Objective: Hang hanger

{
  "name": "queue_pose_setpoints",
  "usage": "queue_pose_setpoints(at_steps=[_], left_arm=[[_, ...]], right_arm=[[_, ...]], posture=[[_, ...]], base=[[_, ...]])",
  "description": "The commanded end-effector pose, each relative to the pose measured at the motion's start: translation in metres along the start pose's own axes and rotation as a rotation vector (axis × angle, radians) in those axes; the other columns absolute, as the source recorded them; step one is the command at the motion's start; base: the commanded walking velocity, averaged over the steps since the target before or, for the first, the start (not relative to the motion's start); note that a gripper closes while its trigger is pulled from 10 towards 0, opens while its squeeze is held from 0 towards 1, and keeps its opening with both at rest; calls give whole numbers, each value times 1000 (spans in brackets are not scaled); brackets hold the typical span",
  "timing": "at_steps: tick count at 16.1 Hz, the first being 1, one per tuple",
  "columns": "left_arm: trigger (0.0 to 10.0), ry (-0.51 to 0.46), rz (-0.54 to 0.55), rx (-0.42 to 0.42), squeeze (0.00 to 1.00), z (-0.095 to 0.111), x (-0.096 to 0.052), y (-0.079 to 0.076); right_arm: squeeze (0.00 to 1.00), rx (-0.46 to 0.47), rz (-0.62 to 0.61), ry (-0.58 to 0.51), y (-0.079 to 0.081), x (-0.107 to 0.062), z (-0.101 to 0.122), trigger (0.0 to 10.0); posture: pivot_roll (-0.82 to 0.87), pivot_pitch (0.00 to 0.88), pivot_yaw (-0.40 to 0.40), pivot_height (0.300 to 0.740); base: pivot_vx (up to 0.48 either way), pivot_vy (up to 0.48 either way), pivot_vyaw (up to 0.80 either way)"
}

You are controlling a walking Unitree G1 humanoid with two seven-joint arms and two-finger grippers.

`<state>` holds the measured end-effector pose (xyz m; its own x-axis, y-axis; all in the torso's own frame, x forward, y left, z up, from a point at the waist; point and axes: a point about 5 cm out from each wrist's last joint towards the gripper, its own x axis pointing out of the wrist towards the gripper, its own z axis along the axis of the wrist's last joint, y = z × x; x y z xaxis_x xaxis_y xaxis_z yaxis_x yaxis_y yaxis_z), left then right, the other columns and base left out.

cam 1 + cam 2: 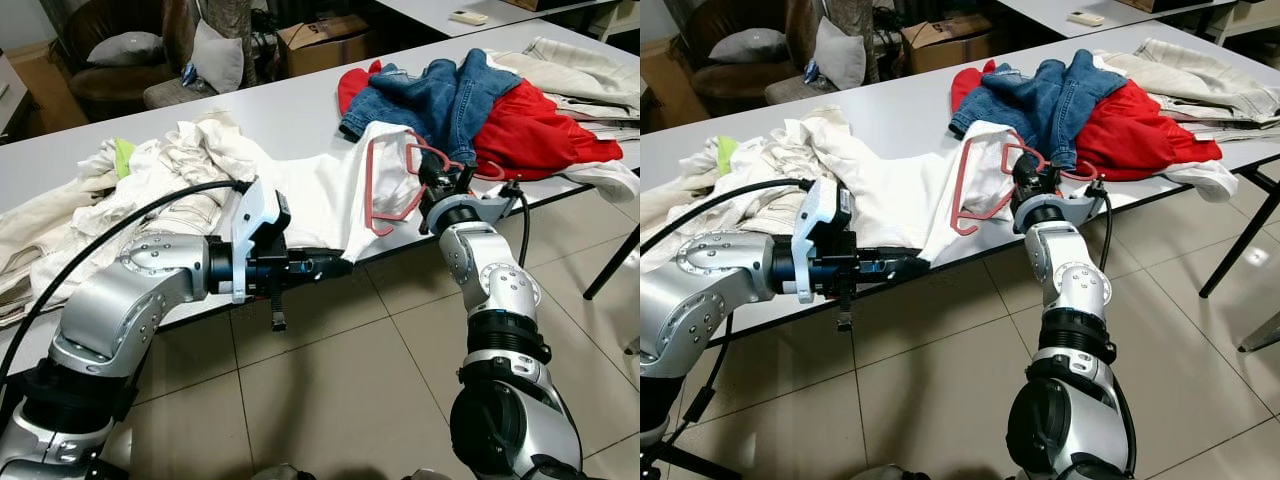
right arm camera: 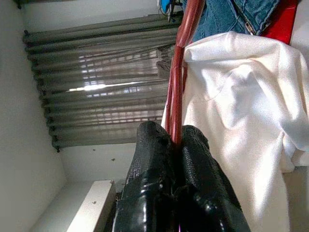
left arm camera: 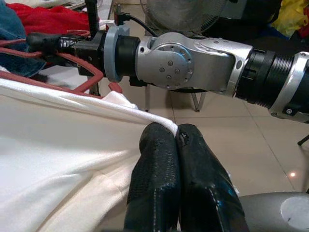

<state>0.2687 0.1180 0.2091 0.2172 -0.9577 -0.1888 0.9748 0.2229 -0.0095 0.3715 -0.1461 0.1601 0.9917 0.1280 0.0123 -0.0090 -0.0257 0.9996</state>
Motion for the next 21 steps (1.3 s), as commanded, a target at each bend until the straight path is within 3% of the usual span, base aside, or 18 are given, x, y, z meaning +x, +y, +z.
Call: queue_pose_setpoints(at_steps=[1, 6, 16, 18, 21], left_arm=[[0, -13, -29, 37, 0, 7, -1, -2], [0, -33, -43, 43, 0, 13, -5, -2], [0, 1, -166, 39, 0, 9, 9, -19], [0, 2, -185, 42, 0, 10, 14, -21], [0, 19, -196, 85, 0, 6, 36, -23]], right_arm=[[0, -22, 9, -26, 5, 3, 3, 10000], [0, -19, 4, -36, 3, 2, 6, 10000], [0, 10, -6, -41, 1, 4, 4, 10000], [0, 14, -8, -38, 1, 5, 2, 10000], [0, 27, -9, -15, 2, 9, -10, 10000]], posture=[[-83, 0, 118, 740], [-83, 0, 118, 740], [-80, 0, 120, 740], [-79, 0, 121, 740], [-77, 0, 122, 740]], base=[[0, 0, 0], [0, 0, 0], [0, 0, 0], [0, 0, 0], [0, 0, 0]])
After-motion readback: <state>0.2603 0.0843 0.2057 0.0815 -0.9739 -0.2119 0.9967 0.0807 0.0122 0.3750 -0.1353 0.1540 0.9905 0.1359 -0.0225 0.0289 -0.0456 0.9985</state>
